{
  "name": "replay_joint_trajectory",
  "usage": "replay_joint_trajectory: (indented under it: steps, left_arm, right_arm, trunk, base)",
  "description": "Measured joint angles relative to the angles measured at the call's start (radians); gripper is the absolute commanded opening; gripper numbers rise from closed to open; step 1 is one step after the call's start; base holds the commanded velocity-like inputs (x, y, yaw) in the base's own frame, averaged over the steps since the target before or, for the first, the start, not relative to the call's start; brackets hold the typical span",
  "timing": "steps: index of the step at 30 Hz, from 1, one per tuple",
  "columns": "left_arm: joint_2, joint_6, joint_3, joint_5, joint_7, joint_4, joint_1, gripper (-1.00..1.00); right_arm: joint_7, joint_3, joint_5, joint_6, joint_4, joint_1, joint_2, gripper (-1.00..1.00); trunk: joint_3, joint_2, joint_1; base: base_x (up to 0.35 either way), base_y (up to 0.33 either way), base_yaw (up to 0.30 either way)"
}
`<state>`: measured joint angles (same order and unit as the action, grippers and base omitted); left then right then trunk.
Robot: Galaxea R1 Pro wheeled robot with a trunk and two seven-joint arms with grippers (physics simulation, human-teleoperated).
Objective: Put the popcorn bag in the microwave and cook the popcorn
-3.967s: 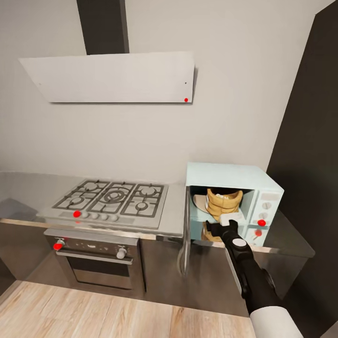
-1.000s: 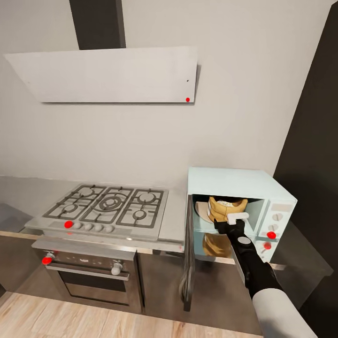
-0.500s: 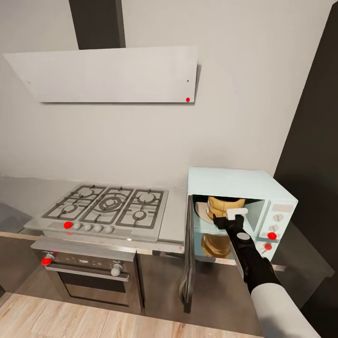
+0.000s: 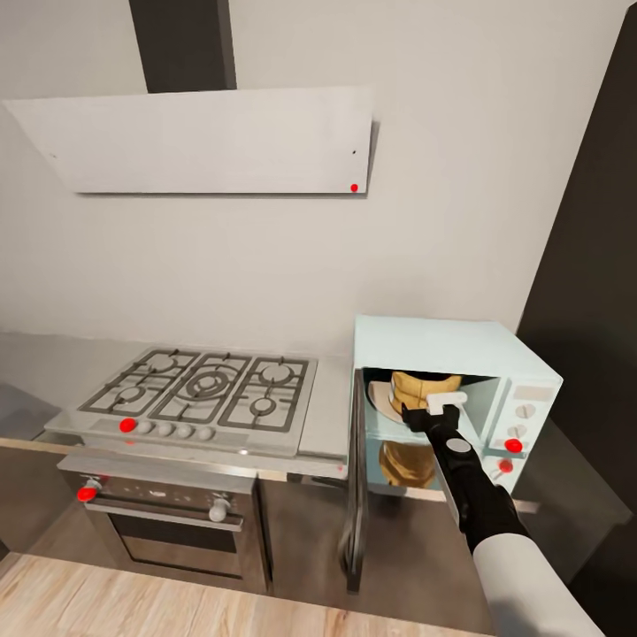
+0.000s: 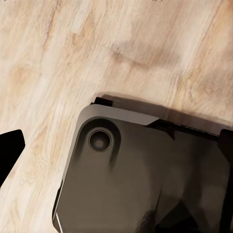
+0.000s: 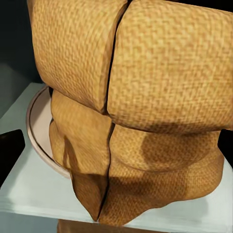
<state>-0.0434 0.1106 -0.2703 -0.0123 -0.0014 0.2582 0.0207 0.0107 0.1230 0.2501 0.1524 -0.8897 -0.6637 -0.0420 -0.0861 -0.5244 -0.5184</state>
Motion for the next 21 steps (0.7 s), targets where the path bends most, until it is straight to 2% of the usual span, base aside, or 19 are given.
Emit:
replay_joint_trajectory:
  steps: [4,17,21]
  left_arm:
    - [0.001,0.000,-0.002,0.000,0.000,0.000,-0.001,1.00]
    - [-0.001,0.000,-0.001,0.001,0.000,0.000,-0.001,1.00]
    - [-0.001,0.000,0.000,0.001,0.000,0.000,-0.002,1.00]
  right_arm:
    - [0.000,-0.001,0.000,0.001,0.000,0.000,0.000,1.00]
    - [0.000,0.002,0.001,0.002,0.001,0.003,0.003,1.00]
    - [0.000,0.002,0.002,0.002,0.001,0.003,0.003,1.00]
  trunk:
    - [0.000,0.000,0.000]
    - [0.000,0.000,0.000]
    - [0.000,0.000,0.000]
  base:
    - [0.110,0.000,0.000]
    - [0.005,0.000,0.000]
    - [0.181,0.000,0.000]
